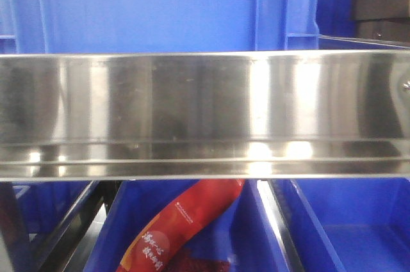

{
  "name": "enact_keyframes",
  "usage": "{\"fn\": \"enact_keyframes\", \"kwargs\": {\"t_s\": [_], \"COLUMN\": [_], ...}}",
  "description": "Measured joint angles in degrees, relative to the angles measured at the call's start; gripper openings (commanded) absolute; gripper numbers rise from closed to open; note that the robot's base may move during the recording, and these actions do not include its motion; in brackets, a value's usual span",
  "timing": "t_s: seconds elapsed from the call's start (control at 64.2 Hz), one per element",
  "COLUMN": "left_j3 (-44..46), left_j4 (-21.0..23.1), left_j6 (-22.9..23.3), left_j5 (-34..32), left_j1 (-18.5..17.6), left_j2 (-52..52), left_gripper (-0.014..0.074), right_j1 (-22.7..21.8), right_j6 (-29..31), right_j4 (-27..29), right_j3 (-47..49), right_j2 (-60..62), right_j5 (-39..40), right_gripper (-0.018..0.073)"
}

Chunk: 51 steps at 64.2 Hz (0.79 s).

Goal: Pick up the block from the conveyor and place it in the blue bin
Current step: 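Move both held blocks over an empty blue bin, then lower both blocks down into the blue bin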

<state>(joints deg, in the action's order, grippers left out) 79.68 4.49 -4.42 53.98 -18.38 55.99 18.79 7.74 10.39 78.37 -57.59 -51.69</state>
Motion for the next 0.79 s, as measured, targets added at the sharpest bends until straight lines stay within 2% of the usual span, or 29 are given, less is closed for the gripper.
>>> {"fn": "enact_keyframes", "kwargs": {"t_s": [0.794], "left_j3": [0.00], "left_j4": [0.00], "left_j6": [0.00], "left_j5": [0.00], "left_j1": [0.00], "left_j2": [0.00], "left_gripper": [-0.0111], "right_j1": [0.00], "right_j6": [0.00], "right_j4": [0.00], "right_j3": [0.00], "right_j2": [0.00], "right_j5": [0.00], "right_gripper": [-0.0162]}}
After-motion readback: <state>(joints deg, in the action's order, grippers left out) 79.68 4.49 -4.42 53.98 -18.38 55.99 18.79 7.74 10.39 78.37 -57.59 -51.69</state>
